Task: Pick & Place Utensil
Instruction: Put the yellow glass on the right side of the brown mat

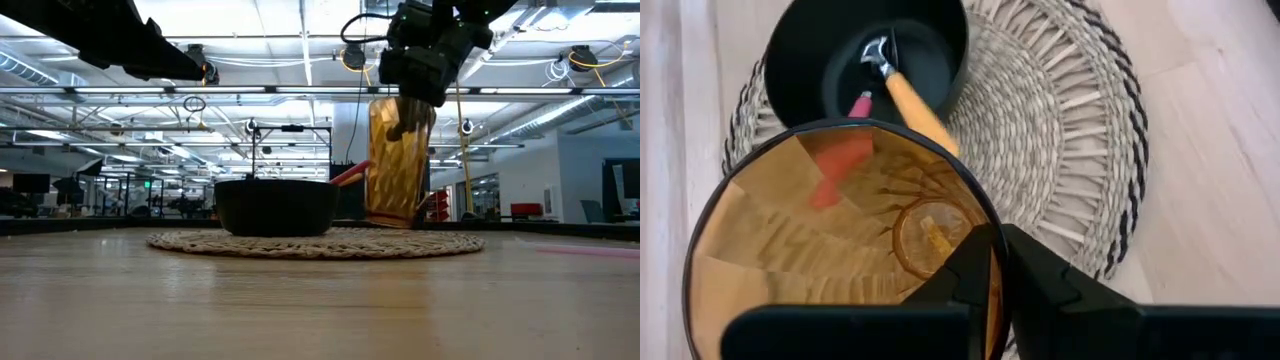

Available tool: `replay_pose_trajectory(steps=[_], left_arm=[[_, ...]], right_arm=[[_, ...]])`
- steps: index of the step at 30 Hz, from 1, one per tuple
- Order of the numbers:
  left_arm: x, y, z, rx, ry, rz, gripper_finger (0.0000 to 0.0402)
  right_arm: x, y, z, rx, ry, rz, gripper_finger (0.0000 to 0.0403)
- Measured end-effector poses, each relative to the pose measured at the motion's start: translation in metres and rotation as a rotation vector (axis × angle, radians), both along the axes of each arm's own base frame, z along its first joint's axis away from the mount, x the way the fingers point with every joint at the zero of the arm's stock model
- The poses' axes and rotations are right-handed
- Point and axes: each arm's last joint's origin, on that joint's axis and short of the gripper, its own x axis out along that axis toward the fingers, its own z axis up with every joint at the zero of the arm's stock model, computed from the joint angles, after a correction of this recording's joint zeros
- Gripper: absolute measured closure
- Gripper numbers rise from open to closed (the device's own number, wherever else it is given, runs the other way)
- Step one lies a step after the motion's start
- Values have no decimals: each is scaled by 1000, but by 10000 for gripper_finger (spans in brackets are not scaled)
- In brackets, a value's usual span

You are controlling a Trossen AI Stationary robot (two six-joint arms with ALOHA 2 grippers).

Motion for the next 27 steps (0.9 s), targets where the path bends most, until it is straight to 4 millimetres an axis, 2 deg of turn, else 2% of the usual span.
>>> replay_pose_trajectory(steps=[10, 17, 27], left_arm=[[0, 0, 0, -5, -1, 2, 282], [0, 0, 0, -14, -3, 5, 282], [-1, -2, 0, -18, -2, -4, 282]], right_arm=[[4, 7, 7, -8, 1, 29, 389], [7, 11, -4, 2, 81, 24, 389], [13, 8, -10, 12, 78, 21, 384]])
